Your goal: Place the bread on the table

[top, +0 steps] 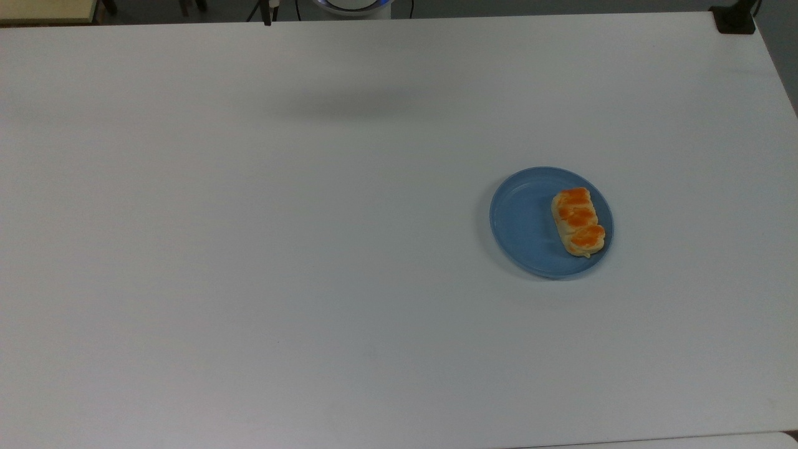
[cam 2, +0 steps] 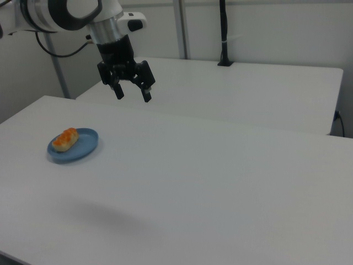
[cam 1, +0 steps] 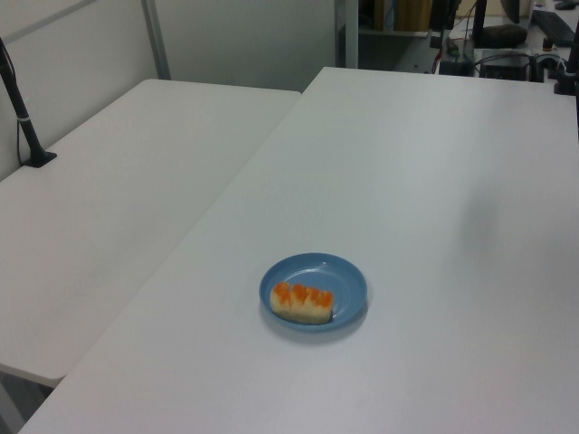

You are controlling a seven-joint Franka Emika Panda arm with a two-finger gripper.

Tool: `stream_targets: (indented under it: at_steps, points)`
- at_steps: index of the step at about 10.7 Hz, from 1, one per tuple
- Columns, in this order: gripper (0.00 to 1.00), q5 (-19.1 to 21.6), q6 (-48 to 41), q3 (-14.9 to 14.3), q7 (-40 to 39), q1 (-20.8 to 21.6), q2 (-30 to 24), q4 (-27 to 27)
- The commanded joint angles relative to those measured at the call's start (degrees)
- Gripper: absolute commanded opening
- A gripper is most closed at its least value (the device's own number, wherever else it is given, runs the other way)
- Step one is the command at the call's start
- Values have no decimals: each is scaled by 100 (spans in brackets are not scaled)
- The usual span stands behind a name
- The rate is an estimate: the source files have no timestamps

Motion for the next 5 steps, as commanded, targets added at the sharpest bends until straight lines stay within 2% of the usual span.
stream_targets:
  at_steps: [1, 3, 5]
  points:
    - [100, 97, 217, -69, -327, 39, -87, -251]
    - [100, 97, 182, -78, -1002, 3, -78, -304]
    - [100, 97, 199, -8, -979, 56, -70, -453]
